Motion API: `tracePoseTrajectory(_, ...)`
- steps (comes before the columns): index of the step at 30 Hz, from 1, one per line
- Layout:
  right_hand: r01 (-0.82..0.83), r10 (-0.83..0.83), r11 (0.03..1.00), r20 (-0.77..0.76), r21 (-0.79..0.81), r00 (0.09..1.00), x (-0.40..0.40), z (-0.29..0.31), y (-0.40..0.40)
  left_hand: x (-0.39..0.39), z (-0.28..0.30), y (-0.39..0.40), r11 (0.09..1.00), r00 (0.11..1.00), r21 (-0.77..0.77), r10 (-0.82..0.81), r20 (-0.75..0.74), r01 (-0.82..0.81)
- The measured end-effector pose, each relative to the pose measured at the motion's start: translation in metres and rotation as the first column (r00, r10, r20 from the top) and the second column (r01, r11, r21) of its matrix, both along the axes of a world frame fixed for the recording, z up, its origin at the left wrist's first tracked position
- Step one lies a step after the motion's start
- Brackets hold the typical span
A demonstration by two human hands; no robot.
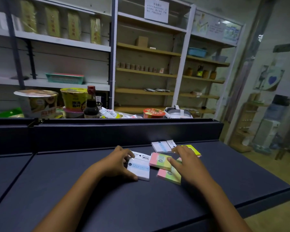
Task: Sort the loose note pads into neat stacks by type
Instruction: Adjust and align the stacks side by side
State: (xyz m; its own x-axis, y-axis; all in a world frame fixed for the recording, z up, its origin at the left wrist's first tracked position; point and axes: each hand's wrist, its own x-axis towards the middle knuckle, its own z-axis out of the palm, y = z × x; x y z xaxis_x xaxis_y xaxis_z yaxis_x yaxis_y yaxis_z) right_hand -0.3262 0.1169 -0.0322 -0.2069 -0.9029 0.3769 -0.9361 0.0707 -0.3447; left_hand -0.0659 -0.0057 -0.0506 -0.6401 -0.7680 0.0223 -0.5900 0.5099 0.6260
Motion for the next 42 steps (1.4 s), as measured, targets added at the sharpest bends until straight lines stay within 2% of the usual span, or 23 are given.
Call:
tracePoseTrajectory(5, -0.018, 0.017, 1.000, 0.026, 0.005, 1.000, -0.001, -0.001, -0.006, 0.022, 0.010, -0.005, 0.996, 0.992, 0.025, 0.084, -0.097, -0.082)
tracePoseTrajectory(9, -0.039, 0.039, 0.999, 0.040, 0.006, 0.998, 0.001, 0.000, -0.011, 0.021, 0.016, -0.002, 0.992, 0.957, 0.015, 0.122, -0.264, -0.123)
tracePoseTrajectory(15, -0.060, 0.059, 0.997, 0.022, 0.055, 0.998, 0.001, 0.000, -0.017, 0.002, 0.022, 0.013, 0.997, 0.802, 0.008, 0.071, -0.594, -0.082)
tracePoseTrajectory(18, -0.066, 0.065, 0.994, 0.023, 0.086, 0.998, 0.000, 0.000, -0.020, -0.006, 0.024, 0.018, 0.998, 0.732, 0.026, 0.064, -0.678, -0.063)
tracePoseTrajectory(21, -0.072, 0.070, 0.989, 0.014, 0.131, 0.997, -0.001, 0.000, -0.024, -0.007, 0.024, 0.021, 0.999, 0.721, 0.012, 0.041, -0.692, -0.045)
tracePoseTrajectory(26, -0.049, 0.058, 0.951, -0.021, 0.307, 0.998, -0.005, 0.004, -0.034, -0.004, 0.027, 0.024, 0.998, 0.688, 0.019, 0.049, -0.724, -0.051)
tracePoseTrajectory(32, -0.033, 0.048, 0.915, -0.028, 0.403, 0.998, -0.009, 0.007, -0.042, -0.003, 0.030, 0.025, 0.998, 0.663, 0.029, 0.057, -0.747, -0.053)
tracePoseTrajectory(37, -0.060, 0.064, 0.915, 0.003, 0.399, 0.998, -0.009, 0.007, -0.041, -0.002, 0.030, 0.024, 0.997, 0.663, 0.031, 0.068, -0.745, -0.067)
tracePoseTrajectory(42, -0.034, 0.044, 0.951, -0.024, 0.308, 0.999, -0.002, 0.009, -0.036, 0.000, 0.031, 0.025, 0.997, 0.662, 0.037, 0.069, -0.746, -0.061)
